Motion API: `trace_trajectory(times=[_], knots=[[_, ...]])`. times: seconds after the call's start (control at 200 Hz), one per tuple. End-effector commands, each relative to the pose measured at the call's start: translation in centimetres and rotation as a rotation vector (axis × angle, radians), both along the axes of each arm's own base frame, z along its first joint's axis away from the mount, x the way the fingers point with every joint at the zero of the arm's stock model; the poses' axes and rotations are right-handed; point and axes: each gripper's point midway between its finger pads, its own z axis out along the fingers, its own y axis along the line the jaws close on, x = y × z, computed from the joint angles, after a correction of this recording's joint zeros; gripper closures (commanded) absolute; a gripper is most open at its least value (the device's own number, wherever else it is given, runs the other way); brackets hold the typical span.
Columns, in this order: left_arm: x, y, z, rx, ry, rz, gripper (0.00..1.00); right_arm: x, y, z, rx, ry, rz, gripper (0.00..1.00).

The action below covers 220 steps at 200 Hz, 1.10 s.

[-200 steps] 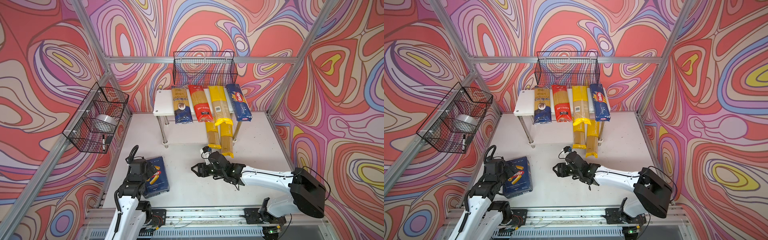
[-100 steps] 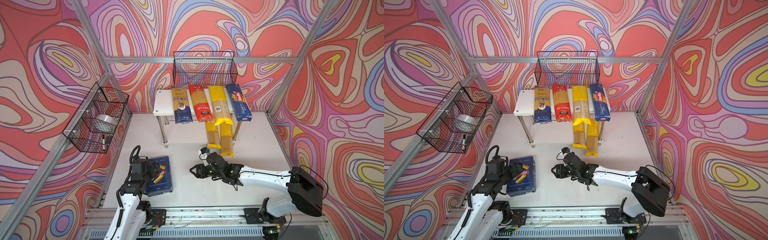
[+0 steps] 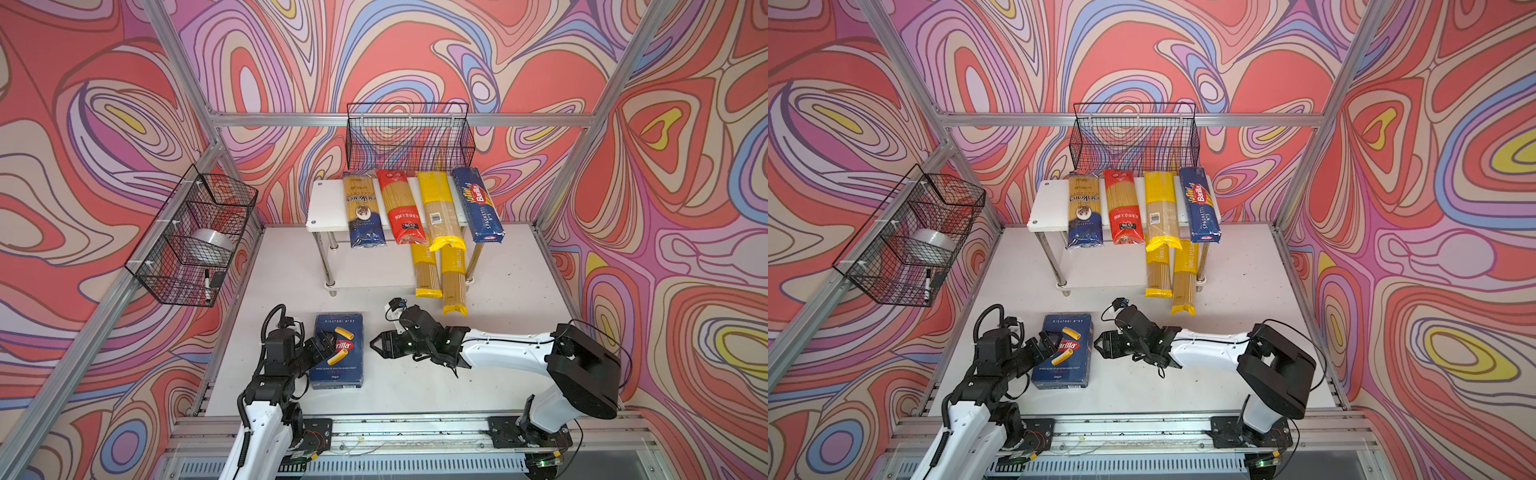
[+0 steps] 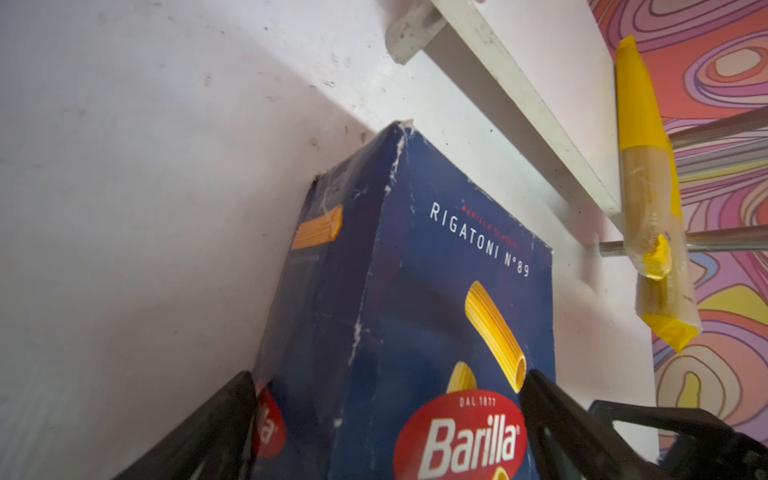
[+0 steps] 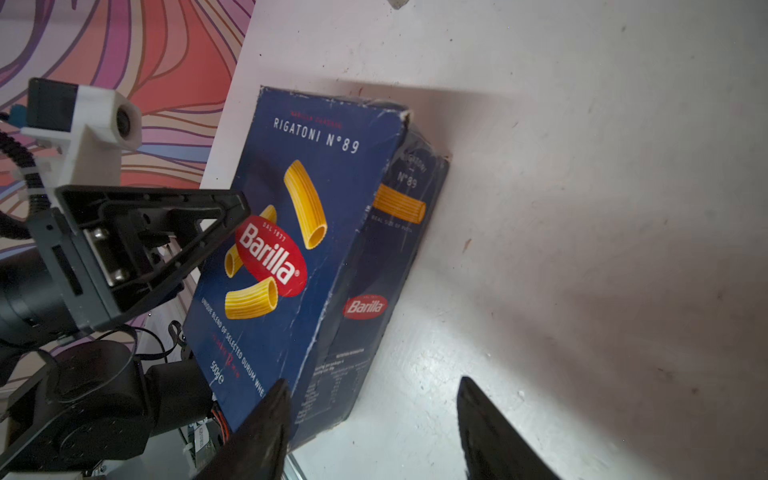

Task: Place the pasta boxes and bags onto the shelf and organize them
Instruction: 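Grasp the blue Barilla box with the left gripper while the right gripper approaches, then lift and tilt the Barilla box with the left gripper toward the right gripper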

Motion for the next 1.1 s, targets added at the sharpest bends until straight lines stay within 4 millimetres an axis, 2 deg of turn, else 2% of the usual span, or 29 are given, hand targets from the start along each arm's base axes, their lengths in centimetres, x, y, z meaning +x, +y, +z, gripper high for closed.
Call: trace_trajectory(times=[0.0, 0.23, 0.356, 0.481, 0.611, 0.846, 0.881, 0.901, 0.992, 1.042, 1.097], knots=[[1.3, -1.9, 2.0, -0.044, -0.109, -0.112, 0.0, 0.1, 1.8, 0.1, 0.028, 0.001, 0.023, 0.35], [2.8, -2.9, 3.2, -0.019, -0.113, -0.191, 0.0, -0.7, 4.0, -0.3, 0.039, 0.021, 0.056, 0.35], [3.7, -4.1, 3.2, -0.031, -0.102, -0.267, 0.0, -1.3, 4.0, -0.5, 0.052, 0.022, 0.048, 0.34], [4.3, -6.1, 3.3, 0.006, -0.111, -0.366, 0.0, -1.7, 3.6, -0.6, 0.055, 0.025, 0.043, 0.35], [4.6, -8.5, 3.6, 0.036, -0.133, -0.452, 0.0, -1.6, 1.6, -0.1, 0.042, -0.007, -0.013, 0.35], [5.7, -11.1, 4.8, 0.03, -0.172, -0.532, 0.0, -1.3, -3.3, 0.7, -0.02, -0.08, -0.128, 0.34], [5.4, -10.6, 3.8, 0.073, -0.127, -0.521, 0.0, -1.3, -3.9, 1.0, -0.036, -0.09, -0.137, 0.34], [6.2, -10.1, 4.7, 0.107, -0.136, -0.492, 0.0, -1.3, -4.3, 0.9, -0.051, -0.094, -0.142, 0.34], [6.1, -6.2, 3.2, 0.278, 0.002, -0.34, 0.0, -1.6, -5.4, 1.1, -0.088, -0.115, -0.13, 0.32], [5.2, -4.6, 2.9, 0.328, 0.07, -0.288, 0.0, -1.3, -6.1, 1.3, -0.127, -0.141, -0.141, 0.31], [4.3, -3.9, 3.0, 0.329, 0.104, -0.252, 0.0, -0.8, -6.3, 1.6, -0.152, -0.169, -0.146, 0.31]])
